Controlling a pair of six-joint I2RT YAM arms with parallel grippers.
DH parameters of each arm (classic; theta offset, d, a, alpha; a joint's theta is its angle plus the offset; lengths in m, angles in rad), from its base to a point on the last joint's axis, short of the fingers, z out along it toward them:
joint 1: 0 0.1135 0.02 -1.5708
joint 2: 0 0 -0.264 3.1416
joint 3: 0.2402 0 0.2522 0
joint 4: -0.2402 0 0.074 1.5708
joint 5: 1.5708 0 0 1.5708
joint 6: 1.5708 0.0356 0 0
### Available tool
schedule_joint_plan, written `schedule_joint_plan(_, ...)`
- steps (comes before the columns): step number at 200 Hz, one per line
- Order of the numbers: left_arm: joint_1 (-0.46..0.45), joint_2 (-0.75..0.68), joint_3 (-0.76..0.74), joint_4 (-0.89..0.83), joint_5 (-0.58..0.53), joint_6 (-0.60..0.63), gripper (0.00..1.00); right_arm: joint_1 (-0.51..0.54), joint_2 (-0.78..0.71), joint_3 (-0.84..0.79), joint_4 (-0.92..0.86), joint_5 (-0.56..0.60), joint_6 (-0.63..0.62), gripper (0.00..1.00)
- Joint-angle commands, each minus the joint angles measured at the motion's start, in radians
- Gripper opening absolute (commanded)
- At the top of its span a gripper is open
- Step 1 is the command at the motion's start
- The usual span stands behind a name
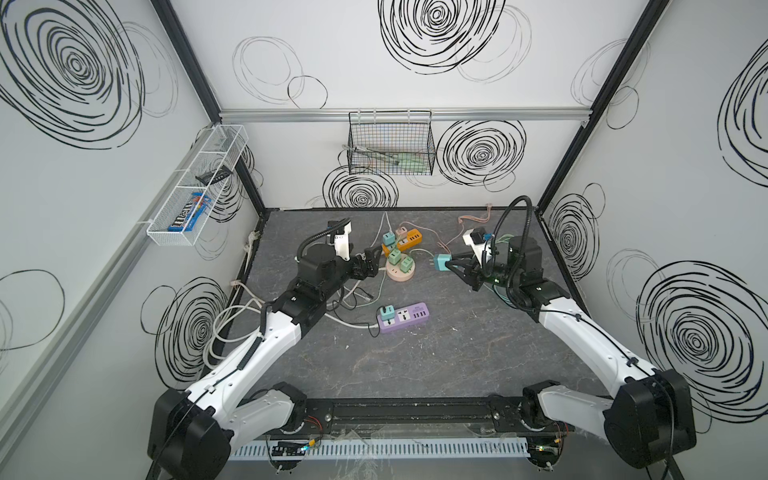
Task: Insert the plug
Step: 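Carry the charger over the purple strip with the right gripper while the left arm withdraws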
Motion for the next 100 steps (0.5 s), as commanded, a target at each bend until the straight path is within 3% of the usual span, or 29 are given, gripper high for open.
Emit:
schedule_joint_plan(1,0.032,-0.053,0.012,-0.078,-0.077,0.116,0.96,0.024,0.021,0.056,-0.107,0.023,-0.251,0.0)
schedule_joint_plan(46,0.079,-0.131,-0.019,-0.125,-0.143,0.233,0.96,0.078,0.116,0.15,-0.322,-0.014,-0.536,0.0)
schedule_joint_plan(100,0.107,-0.214,-0.131,-0.048,-0.218,0.269,0.96,0.164,0.229,0.27,-0.572,0.055,-0.795,0.0)
